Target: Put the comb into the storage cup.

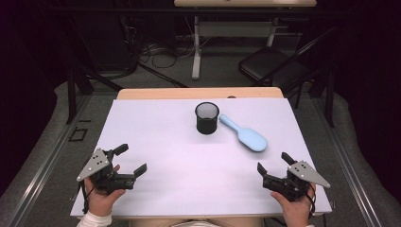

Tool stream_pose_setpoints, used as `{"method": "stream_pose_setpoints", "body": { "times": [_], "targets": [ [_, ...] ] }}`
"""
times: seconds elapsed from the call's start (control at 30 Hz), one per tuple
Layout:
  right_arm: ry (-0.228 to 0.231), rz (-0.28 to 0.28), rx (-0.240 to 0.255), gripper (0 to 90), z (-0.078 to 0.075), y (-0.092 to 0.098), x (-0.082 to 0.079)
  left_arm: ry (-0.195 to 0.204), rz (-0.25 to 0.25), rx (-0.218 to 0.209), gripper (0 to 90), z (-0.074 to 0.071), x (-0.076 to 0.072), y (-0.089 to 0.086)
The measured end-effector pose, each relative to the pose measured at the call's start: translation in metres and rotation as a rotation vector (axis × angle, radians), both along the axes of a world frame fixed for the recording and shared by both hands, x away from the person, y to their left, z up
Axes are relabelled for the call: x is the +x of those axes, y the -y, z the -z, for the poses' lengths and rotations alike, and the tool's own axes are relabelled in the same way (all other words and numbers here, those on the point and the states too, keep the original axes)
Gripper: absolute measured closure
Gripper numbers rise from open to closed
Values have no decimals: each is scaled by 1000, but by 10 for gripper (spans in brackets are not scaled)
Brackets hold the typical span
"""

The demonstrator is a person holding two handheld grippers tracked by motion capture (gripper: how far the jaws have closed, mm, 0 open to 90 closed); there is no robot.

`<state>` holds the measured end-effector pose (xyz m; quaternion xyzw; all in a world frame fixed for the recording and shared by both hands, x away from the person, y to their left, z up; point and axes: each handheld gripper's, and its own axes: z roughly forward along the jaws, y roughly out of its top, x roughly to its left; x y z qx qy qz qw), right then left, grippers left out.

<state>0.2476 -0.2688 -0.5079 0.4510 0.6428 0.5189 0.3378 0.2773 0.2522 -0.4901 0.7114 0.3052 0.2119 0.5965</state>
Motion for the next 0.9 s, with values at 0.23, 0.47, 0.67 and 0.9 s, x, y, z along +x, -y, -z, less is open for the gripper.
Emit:
{"method": "stream_pose_setpoints", "body": {
  "times": [0.23,0.47,0.67,0.9],
  "targets": [
    [2,3,1,94,0,3,0,0,-6,5,3,2,1,0],
    [8,1,0,148,0,2,1,-5,-13,8,3,3,-1,-2],
    [-5,25,-23,210,-4,1,5,-4,-14,-5,3,4,-3,-4],
    [-49,48,-16,289,-10,4,12,5,-44,-12,4,3,-7,-7]
  ]
}}
